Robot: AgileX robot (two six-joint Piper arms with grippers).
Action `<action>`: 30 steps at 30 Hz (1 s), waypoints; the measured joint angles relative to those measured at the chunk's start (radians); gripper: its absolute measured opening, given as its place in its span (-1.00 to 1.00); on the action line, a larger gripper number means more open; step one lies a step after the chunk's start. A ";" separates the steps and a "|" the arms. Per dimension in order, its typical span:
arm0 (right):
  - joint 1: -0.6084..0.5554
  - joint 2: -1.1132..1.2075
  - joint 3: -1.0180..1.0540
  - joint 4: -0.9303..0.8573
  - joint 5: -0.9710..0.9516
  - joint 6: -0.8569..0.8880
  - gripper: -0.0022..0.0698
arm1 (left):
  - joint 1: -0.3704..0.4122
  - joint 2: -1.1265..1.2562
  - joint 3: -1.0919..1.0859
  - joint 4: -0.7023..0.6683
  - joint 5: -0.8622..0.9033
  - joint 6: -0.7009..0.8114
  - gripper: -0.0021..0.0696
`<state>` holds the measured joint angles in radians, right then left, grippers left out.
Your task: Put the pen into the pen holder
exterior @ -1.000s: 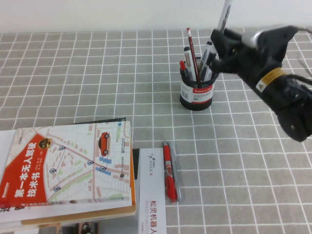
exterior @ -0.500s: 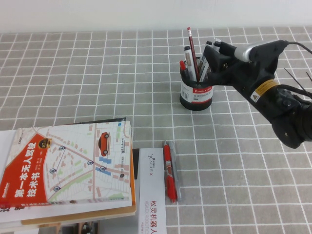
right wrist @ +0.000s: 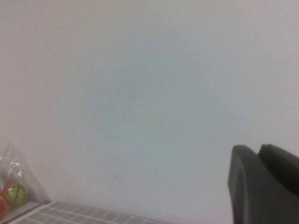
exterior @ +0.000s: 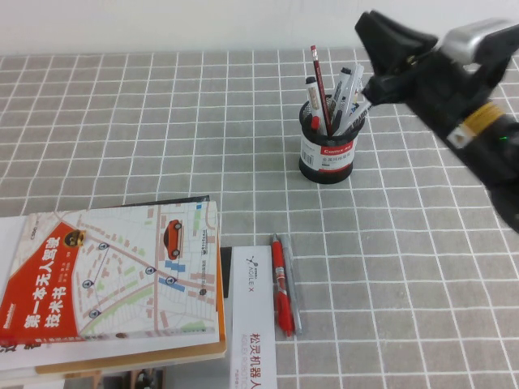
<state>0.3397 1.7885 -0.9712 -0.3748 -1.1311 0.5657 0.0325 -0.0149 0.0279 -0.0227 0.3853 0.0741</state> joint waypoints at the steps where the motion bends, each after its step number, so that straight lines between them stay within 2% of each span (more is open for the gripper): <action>1: 0.000 -0.051 0.030 -0.021 0.000 -0.012 -0.94 | 0.000 0.000 0.000 0.000 0.000 0.000 -0.95; 4: -0.002 -0.213 0.122 -0.055 0.050 -0.061 -0.96 | 0.000 0.000 0.000 0.000 0.000 0.000 -0.95; 6: -0.007 -0.329 0.180 -0.058 0.150 -0.078 -0.97 | 0.000 0.000 0.000 0.000 0.000 0.000 -0.95; 11: -0.010 -0.653 0.297 -0.101 0.519 -0.083 -0.97 | 0.000 0.000 0.000 0.000 0.000 0.000 -0.95; 15: -0.010 -0.877 0.361 -0.123 0.740 -0.081 -0.97 | 0.000 0.000 0.000 0.000 0.000 0.000 -0.95; 23: -0.010 -1.238 0.471 -0.125 0.990 0.041 -0.97 | 0.000 0.000 0.000 0.000 0.000 0.000 -0.95; 30: -0.010 -1.377 0.512 -0.123 1.123 0.068 -0.97 | 0.000 0.000 0.000 0.000 0.000 0.000 -0.95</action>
<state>0.3293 0.4118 -0.4589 -0.4981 -0.0086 0.6334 0.0325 -0.0149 0.0279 -0.0227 0.3853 0.0741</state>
